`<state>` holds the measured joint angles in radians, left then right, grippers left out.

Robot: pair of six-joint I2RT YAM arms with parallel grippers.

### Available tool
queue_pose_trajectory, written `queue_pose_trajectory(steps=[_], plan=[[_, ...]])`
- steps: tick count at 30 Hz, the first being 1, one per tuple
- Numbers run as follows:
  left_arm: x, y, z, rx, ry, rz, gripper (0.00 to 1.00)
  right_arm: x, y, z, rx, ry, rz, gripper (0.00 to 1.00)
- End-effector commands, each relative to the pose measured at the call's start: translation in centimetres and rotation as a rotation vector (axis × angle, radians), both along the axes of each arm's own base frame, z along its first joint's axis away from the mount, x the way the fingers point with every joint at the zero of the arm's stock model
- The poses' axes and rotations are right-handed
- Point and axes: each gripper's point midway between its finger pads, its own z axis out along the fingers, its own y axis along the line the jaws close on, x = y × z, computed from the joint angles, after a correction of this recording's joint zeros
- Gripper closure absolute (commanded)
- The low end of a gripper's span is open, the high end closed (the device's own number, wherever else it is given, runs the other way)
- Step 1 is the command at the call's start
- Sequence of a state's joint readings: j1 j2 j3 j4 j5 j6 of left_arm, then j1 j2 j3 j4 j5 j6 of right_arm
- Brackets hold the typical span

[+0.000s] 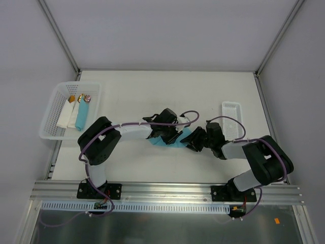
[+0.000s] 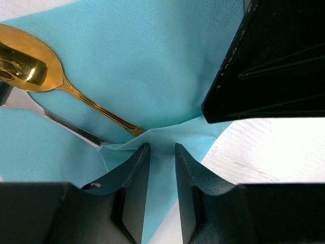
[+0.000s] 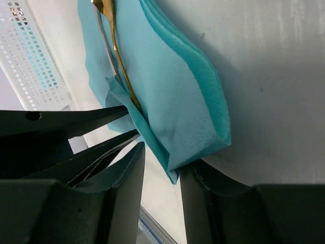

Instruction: Place the utensils on the paper napkin and roll it up

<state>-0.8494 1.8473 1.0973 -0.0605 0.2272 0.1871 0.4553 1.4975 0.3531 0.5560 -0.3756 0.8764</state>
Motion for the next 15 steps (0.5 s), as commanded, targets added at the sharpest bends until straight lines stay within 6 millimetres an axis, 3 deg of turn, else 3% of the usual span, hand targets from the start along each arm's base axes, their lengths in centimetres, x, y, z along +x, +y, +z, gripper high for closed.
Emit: queue_pose_trajectory(steps=[1,4,9,15], plan=[[-0.1,-0.1,0.0,-0.004,0.046,0.020,0.73,-1.6,-3.2,-4.1,-0.188,0.077,-0.061,0.64],[-0.3,0.0,-0.2,-0.005,0.062,0.027,0.73,-0.9,-3.1,-3.1,-0.190,0.033,-0.055,0.71],[-0.4,0.2,-0.5,-0.003,0.079,0.034,0.74,0.9,-2.5,-0.2,-0.219,-0.089,-0.002,0.70],[-0.4,0.3,-0.6,-0.006,0.096,0.045,0.74,1.9,-2.0,1.4,-0.267,-0.154,0.053,0.69]])
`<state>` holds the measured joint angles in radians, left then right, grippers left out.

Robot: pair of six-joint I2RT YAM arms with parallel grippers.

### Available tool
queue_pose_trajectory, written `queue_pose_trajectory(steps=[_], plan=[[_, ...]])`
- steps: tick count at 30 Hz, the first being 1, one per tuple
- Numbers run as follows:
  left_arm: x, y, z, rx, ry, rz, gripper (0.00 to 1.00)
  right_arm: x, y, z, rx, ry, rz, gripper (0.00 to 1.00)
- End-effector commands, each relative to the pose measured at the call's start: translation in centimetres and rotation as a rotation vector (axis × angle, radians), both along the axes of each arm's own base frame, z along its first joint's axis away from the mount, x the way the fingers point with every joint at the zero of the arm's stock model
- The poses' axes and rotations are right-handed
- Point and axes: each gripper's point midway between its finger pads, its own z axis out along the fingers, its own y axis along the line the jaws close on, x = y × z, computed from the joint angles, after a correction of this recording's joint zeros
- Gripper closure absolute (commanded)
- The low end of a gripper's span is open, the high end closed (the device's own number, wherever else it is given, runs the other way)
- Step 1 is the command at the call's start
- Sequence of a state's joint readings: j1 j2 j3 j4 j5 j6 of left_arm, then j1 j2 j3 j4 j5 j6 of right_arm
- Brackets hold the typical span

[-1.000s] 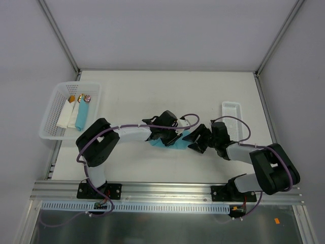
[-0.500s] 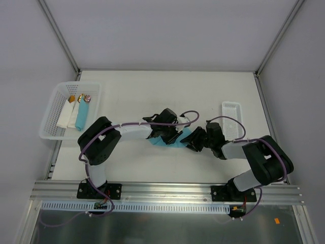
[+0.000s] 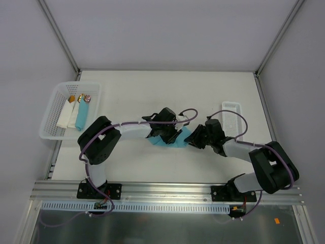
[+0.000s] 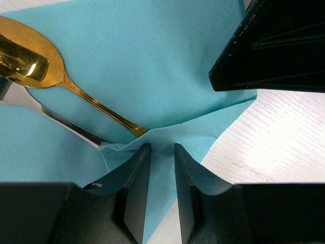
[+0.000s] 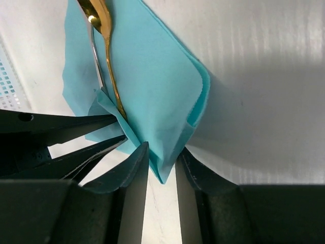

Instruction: Place the utensils on the paper napkin and roll it up

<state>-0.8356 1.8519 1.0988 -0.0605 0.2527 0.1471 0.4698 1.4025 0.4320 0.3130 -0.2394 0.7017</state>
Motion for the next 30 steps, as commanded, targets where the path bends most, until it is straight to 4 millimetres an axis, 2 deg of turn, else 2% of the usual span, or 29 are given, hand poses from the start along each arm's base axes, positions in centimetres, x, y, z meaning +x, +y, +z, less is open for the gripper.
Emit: queue_pose_trajectory(steps=[1,7,17,30], plan=[[-0.3,0.3,-0.6,0.013,0.059,0.018,0.74,1.3,0.0,1.5,-0.068,-0.082,0.039,0.70],[-0.2,0.5,-0.7,0.012,0.071,0.027,0.74,1.6,1.1,2.5,-0.063,-0.126,0.069,0.74],[0.1,0.5,-1.0,0.004,0.103,0.057,0.75,1.4,4.1,3.8,0.047,-0.133,0.115,0.96],[0.1,0.8,-1.3,0.004,0.128,0.076,0.75,2.1,5.8,3.5,0.173,-0.027,0.020,1.00]])
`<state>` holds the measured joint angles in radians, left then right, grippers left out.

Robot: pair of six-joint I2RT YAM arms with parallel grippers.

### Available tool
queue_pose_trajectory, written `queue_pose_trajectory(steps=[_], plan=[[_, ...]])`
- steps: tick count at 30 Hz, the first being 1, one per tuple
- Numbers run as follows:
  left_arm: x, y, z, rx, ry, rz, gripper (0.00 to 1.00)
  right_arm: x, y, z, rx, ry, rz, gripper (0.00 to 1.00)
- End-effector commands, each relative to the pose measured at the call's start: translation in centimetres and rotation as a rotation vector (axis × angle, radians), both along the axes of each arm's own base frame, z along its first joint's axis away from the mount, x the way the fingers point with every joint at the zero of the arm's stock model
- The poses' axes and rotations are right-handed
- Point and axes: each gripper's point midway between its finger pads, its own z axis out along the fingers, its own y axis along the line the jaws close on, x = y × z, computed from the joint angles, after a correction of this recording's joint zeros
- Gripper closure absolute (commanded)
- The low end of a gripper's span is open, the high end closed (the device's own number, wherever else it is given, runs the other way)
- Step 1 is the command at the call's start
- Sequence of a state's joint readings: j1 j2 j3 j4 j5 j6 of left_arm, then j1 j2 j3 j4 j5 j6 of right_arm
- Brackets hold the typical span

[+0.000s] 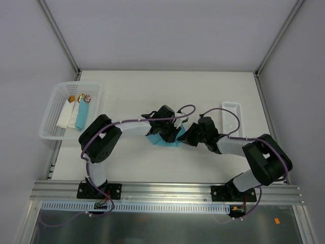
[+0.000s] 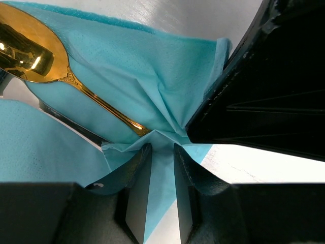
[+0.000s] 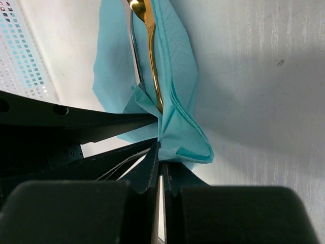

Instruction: Place the utensils on the paper napkin and roll it up

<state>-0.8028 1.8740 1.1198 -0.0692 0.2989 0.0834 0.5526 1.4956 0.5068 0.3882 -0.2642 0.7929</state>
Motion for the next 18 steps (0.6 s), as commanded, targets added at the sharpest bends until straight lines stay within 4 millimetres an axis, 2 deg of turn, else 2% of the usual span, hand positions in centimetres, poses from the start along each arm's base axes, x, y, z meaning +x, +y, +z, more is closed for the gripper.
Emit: queue_pose_trajectory(steps=[1,7,13,18], plan=[[-0.4,0.7,-1.1,0.032,0.057,0.019,0.75,1.7,1.6,2.4,0.091,-0.034,-0.029,1.00],[-0.5,1.1,-1.2,0.034,0.066,0.023,0.75,1.9,0.6,2.9,0.064,-0.070,-0.057,0.97],[-0.6,1.1,-1.3,0.033,0.072,0.024,0.75,2.1,-3.3,2.1,-0.045,-0.070,-0.144,0.74],[-0.5,0.9,-1.2,0.029,0.071,0.024,0.75,3.3,-6.1,1.2,-0.104,-0.081,-0.197,0.69]])
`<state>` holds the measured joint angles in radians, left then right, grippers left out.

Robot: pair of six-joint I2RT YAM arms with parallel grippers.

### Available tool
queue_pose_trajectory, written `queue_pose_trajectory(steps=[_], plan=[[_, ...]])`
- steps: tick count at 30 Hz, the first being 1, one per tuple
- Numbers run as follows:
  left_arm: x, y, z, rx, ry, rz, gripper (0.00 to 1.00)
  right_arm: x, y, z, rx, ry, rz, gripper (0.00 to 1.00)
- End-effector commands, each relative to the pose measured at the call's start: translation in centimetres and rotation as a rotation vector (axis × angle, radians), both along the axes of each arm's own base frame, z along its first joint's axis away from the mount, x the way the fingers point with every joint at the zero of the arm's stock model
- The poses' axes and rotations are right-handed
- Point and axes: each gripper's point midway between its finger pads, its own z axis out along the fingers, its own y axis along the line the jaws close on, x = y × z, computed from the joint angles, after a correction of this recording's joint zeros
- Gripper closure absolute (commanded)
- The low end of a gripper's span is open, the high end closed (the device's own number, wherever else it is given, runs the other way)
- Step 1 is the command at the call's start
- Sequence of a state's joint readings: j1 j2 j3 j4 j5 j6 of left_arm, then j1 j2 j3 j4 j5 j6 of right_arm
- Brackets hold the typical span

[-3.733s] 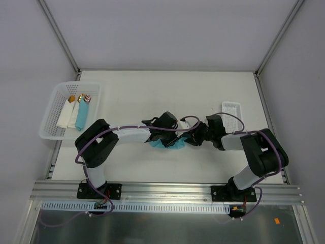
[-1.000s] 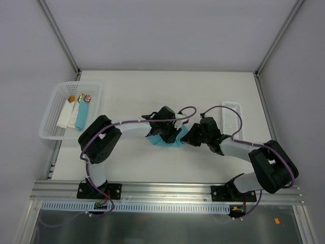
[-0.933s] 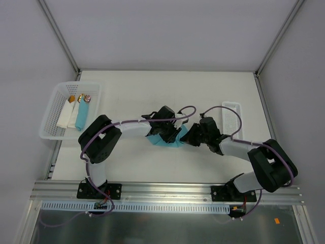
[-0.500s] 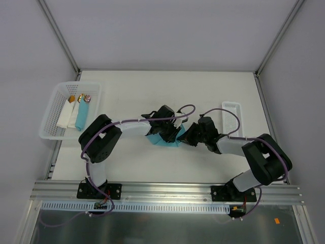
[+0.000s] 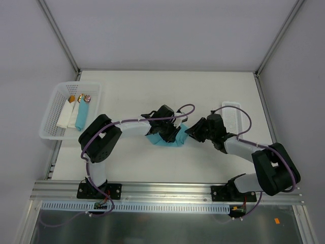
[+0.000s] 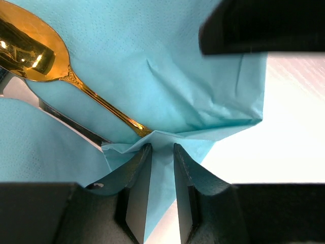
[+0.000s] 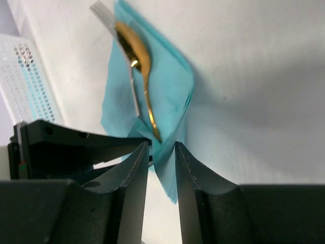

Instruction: Place the utensils on the paper napkin and roll it up

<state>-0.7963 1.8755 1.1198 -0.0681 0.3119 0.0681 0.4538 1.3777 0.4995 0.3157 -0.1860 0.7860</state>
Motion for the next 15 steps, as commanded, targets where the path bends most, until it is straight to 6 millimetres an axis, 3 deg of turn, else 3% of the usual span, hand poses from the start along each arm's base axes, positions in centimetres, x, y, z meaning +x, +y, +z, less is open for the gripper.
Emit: queue_pose_trajectory(steps=[1,11,15], plan=[[-0.5,1.0,-1.2,0.039,0.055,0.014,0.75,0.7,-2.4,-0.9,-0.077,-0.011,-0.045,0.68],[-0.4,1.0,-1.2,0.038,0.054,0.013,0.75,1.1,-2.6,-2.7,-0.092,0.035,-0.026,0.63],[-0.5,1.1,-1.2,0.041,0.055,0.013,0.75,1.2,-2.6,-1.9,-0.085,0.008,-0.019,0.77]])
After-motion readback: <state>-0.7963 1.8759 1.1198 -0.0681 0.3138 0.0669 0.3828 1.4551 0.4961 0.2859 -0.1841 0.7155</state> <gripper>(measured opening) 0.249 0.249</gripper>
